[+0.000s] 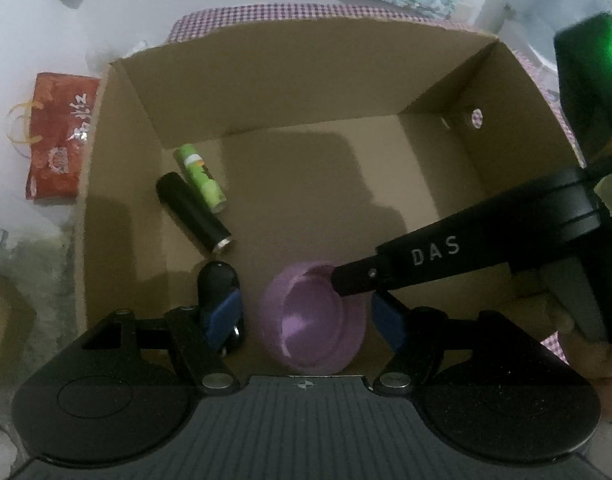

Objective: Organize rigid objects
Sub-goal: 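Carry the pink silicone cup into the box and open the right tool, then lower the right tool onto the black tape roll and close it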

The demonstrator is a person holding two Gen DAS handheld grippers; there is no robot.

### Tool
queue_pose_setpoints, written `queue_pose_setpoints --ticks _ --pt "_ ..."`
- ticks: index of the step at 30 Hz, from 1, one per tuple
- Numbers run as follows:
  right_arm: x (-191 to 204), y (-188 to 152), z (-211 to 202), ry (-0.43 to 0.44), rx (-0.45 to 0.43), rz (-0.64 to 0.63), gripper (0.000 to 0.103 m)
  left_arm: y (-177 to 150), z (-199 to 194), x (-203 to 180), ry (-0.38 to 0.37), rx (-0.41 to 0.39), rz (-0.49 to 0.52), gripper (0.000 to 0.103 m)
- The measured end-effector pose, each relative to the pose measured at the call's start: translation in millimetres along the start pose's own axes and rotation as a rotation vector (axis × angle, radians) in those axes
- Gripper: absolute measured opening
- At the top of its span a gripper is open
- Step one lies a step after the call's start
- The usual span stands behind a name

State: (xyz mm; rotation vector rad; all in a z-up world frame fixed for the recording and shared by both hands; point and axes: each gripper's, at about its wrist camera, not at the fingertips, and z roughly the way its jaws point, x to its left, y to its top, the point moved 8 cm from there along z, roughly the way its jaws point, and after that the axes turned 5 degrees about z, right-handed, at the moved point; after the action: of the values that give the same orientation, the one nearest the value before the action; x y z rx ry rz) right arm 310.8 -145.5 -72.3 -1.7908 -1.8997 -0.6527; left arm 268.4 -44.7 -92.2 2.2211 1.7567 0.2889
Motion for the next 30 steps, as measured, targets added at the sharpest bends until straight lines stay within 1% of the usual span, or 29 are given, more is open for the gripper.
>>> queue_pose_setpoints --ticks 4,8,11,15,18,20,23,26,28,30 --pt "0.4 -7.6 -17.5 0.046 -0.06 0.017 0.019 2.3 -19.3 -0.9 -0.008 -0.052 -0.004 0.074" --pt "0.1 -18.1 -58.1 0.111 -0.164 0.039 0.019 3.8 -49.5 -5.9 -0.029 -0.136 0.006 0.075" --pt "-1.0 -34.3 -95.4 0.151 -0.256 0.048 0.019 1.5 -76.2 -10.9 -0.07 -0.198 0.004 0.076" --pt "-8.5 -72.8 -151.0 0.193 -0.392 0.064 0.019 -8.4 -114.7 -20.3 -0.14 -0.291 0.003 0.078" --pt "-17.0 -102.7 -182.8 0.167 -0.489 0.073 0.019 -21.9 -139.6 -29.4 -0.189 -0.351 0.013 0.08" --pt "-22.8 -125.4 -194.7 0.151 -0.53 0.081 0.019 -35.3 -149.2 -35.1 -0.22 -0.376 0.016 0.08" --pt "-30.7 -157.9 -195.4 0.124 -0.552 0.096 0.019 -56.9 -151.6 -40.7 -0.248 -0.382 0.017 0.081" --pt "-40.3 -181.8 -174.8 0.08 -0.539 0.12 0.019 -81.1 -137.3 -47.2 -0.247 -0.355 0.026 0.082" --pt "-47.4 -194.8 -156.1 0.054 -0.507 0.148 0.019 -97.4 -120.0 -50.3 -0.237 -0.313 0.035 0.082" --pt "-52.1 -203.4 -137.0 0.051 -0.457 0.175 0.019 -110.4 -99.2 -55.7 -0.218 -0.27 0.052 0.082"
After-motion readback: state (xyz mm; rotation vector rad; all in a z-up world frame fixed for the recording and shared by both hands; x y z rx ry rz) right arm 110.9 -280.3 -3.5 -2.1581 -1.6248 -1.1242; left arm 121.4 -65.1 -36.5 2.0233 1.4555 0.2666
